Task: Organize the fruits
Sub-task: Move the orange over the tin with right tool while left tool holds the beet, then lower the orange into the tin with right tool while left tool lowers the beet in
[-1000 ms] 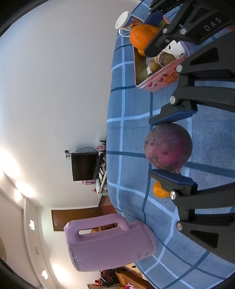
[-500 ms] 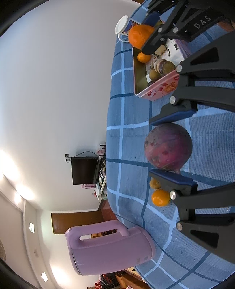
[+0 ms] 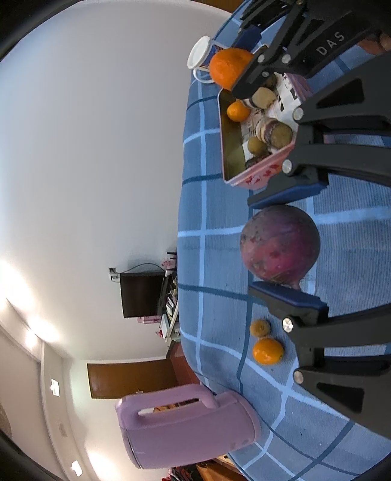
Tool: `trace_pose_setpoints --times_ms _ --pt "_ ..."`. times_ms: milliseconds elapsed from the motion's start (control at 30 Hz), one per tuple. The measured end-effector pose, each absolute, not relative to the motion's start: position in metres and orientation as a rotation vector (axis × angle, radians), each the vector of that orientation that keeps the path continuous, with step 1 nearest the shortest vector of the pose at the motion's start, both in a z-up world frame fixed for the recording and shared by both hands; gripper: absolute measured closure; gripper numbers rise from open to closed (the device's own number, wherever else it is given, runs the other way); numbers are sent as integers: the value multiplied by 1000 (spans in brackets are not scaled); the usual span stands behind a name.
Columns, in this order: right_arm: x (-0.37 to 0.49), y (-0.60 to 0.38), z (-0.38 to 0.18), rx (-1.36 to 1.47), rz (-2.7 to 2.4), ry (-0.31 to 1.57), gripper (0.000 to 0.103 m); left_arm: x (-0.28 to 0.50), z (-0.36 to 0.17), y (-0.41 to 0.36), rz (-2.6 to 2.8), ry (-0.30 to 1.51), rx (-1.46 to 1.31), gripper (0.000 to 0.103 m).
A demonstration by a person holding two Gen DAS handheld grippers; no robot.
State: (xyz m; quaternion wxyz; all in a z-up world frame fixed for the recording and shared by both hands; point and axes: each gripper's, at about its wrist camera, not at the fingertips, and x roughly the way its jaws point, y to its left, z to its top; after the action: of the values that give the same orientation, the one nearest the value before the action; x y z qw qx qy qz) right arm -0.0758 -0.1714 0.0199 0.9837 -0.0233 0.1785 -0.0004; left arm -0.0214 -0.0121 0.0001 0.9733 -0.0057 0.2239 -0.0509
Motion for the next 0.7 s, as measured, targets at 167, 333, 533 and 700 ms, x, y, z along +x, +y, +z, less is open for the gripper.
trace_pose_setpoints --times_ms 167,333,533,700 --pt "-76 -183 20 -43 -15 359 53 -20 1 -28 -124 455 4 51" --pt "-75 -196 20 -38 -34 358 53 -21 5 -38 -140 434 -3 51" --pt "-74 -211 20 -33 -55 360 53 -20 8 -48 -163 427 0 51" --pt "-73 -225 20 -28 -80 363 53 -17 11 -58 -182 426 3 51"
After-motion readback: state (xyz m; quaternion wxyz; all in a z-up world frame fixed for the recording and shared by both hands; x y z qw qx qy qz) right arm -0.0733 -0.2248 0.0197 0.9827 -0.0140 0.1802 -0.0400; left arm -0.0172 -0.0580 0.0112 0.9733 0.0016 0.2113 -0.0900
